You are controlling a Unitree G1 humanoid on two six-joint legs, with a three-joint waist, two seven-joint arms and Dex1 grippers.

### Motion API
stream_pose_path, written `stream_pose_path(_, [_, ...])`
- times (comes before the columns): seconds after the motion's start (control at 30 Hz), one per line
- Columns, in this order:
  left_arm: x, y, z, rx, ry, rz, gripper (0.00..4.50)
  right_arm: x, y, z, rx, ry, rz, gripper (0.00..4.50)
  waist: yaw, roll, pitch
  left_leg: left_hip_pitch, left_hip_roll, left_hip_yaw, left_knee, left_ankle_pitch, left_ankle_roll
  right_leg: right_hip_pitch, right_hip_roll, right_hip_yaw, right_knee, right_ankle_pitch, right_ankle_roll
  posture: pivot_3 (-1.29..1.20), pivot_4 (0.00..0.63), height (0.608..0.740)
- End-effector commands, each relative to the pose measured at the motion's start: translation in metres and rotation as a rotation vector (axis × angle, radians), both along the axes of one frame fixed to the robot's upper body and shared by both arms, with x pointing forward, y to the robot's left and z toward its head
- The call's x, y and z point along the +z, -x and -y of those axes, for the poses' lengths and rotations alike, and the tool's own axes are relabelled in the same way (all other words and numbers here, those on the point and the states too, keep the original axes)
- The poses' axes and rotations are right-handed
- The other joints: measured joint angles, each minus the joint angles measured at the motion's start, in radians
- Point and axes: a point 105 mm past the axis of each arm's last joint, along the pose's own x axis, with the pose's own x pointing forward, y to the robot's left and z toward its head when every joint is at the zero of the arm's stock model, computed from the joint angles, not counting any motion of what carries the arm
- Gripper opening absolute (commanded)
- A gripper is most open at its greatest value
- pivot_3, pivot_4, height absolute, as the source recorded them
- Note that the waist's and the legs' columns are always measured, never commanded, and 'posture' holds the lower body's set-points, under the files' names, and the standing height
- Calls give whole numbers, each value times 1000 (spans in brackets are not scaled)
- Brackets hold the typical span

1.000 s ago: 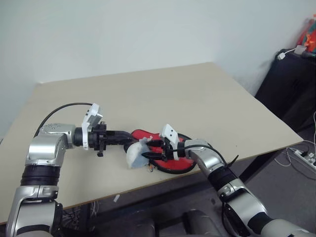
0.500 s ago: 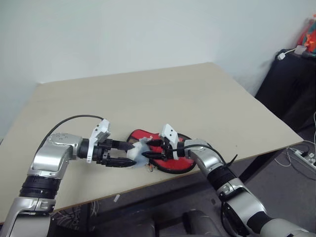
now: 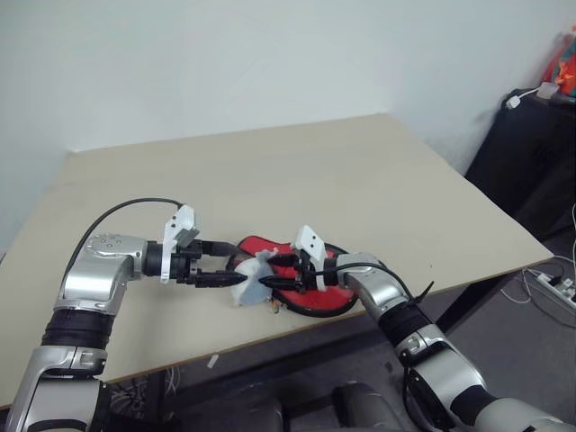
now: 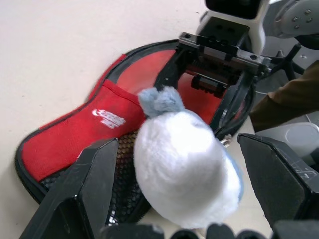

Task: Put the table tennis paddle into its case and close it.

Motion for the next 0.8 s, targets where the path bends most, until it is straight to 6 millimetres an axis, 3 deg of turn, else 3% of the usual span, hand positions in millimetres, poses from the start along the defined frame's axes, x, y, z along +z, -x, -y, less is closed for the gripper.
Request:
stream_pose_path(0.03, [-3, 3, 7, -51, -49, 23, 4083, 9, -3, 1, -10, -21, 27, 2737, 0, 0, 0, 0, 0, 0, 0, 0, 0, 0, 0, 0, 0, 0, 0, 0, 0, 740])
stream_pose_path(0.3, [-22, 0, 14, -66, -107, 24, 4083, 10, -3, 1, -9, -21, 31, 2737, 0, 0, 0, 0, 0, 0, 0, 0, 0, 0, 0, 0, 0, 0, 0, 0, 0, 740])
stream_pose_path(0.4, [-23, -1, 15, -67, -111, 20, 3581, 10, -4, 3, -14, -21, 31, 2737, 0, 0, 0, 0, 0, 0, 0, 0, 0, 0, 0, 0, 0, 0, 0, 0, 0, 740])
stream_pose_path(0.8, [-23, -3, 18, -49, -93, 27, 703, 17, -4, 23, -6, -3, 42, 2737, 1, 0, 0, 0, 0, 0, 0, 0, 0, 1, 0, 1, 0, 0, 0, 0, 0, 740])
